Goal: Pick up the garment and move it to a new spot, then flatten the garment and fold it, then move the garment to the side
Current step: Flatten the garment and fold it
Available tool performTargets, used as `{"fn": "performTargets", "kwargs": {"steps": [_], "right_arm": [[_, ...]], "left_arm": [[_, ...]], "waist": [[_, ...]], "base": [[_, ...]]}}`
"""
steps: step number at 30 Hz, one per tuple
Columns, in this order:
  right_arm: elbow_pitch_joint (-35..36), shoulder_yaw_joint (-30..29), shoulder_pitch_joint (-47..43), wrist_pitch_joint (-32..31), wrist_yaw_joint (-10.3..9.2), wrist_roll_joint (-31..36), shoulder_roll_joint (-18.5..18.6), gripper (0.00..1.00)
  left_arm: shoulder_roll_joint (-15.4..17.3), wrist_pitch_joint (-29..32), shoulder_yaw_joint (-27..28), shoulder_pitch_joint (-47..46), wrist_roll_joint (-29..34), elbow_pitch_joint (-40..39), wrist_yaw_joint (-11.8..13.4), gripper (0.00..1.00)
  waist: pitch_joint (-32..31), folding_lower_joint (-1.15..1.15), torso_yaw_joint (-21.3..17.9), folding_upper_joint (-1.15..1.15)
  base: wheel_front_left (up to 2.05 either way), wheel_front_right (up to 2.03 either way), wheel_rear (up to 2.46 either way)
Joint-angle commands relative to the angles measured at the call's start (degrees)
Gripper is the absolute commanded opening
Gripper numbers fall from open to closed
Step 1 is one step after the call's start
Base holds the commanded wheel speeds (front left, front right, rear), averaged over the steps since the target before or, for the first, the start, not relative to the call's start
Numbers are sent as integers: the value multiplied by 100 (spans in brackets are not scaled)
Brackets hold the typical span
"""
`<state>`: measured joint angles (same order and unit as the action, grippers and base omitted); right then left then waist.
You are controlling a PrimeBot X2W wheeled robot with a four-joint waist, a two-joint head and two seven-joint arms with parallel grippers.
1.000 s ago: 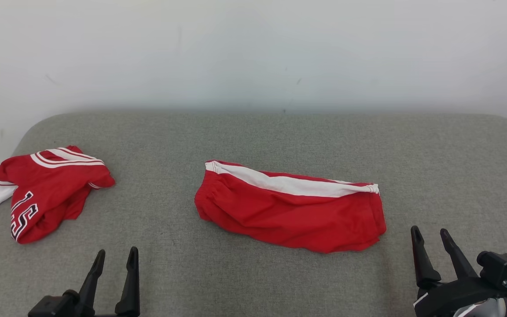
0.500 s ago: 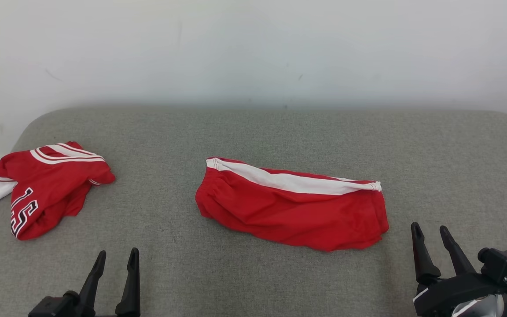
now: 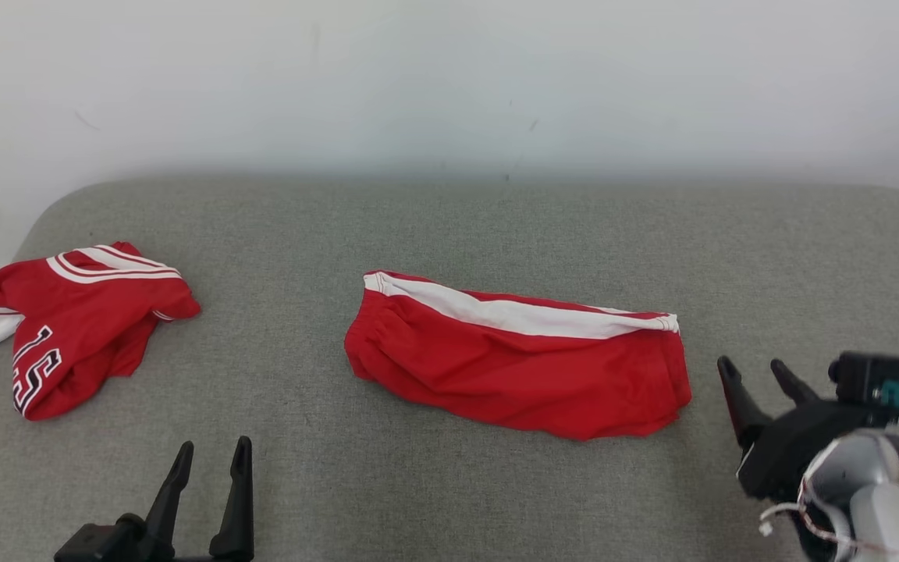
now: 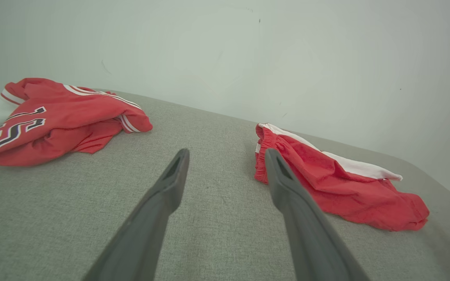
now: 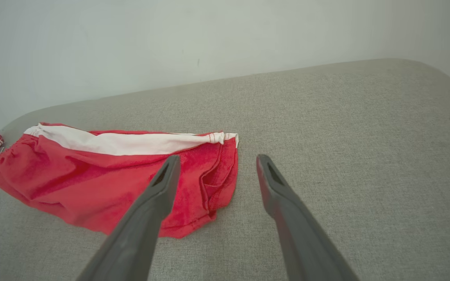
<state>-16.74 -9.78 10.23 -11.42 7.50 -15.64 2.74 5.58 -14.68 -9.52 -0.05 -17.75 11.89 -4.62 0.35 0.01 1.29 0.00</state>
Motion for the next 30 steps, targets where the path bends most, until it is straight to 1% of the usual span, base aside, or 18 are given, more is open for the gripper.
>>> {"fn": "performTargets", "kwargs": {"steps": [1, 4, 7, 11, 12, 13, 15, 19, 21, 25, 30], "right_arm": [[16, -41, 131, -198, -2, 55, 28, 100], [-77, -190, 403, -1102, -2, 100, 24, 100], [-105, -230, 709, -1817, -1, 245, 28, 100], [-238, -233, 1061, -2581, -2, 522, 28, 100], [-238, -233, 1061, -2581, -2, 522, 28, 100], [-377, -268, 1212, -2974, -2, 663, 24, 100], [-516, -333, 1403, -3286, -2, 740, 27, 100], [-822, -436, 1695, -3641, -2, 837, 22, 100], [-895, -465, 1766, -3715, -2, 897, 27, 100], [-1251, -715, 2057, -3973, -2, 1111, 24, 100], [-1691, -966, 2389, -3987, -2, 1364, 26, 100]], "left_arm": [[25, -28, 12, -54, -24, -12, -7, 100], [23, -37, 3, -115, -26, 27, -29, 100], [17, -47, -17, -167, -26, 57, -36, 100], [8, -57, -25, -206, -38, 72, -46, 100], [8, -57, -25, -206, -38, 72, -46, 100], [4, -59, -43, -229, -34, 84, -61, 100], [-8, -50, -69, -251, -33, 94, -72, 100], [-26, -55, -118, -272, -41, 125, -78, 100], [-28, -56, -125, -271, -44, 133, -80, 100], [-27, -59, -147, -292, -52, 149, -96, 100], [-32, -61, -186, -338, -37, 147, -120, 100]], "waist": [[25, -1, -1, 0], [67, -1, 16, 0], [104, -1, 51, 0], [170, -1, 78, 0], [170, -1, 78, 0], [186, -1, 110, 0], [208, -1, 145, 0], [227, -1, 230, 0], [230, -1, 251, 0], [261, -1, 343, 0], [356, -1, 464, 0]], "base": [[0, 0, 0], [0, 0, 0], [0, 0, 0], [0, 0, 0], [0, 0, 0], [0, 0, 0], [0, 0, 0], [0, 0, 0], [0, 0, 0], [0, 0, 0], [0, 0, 0]]}}
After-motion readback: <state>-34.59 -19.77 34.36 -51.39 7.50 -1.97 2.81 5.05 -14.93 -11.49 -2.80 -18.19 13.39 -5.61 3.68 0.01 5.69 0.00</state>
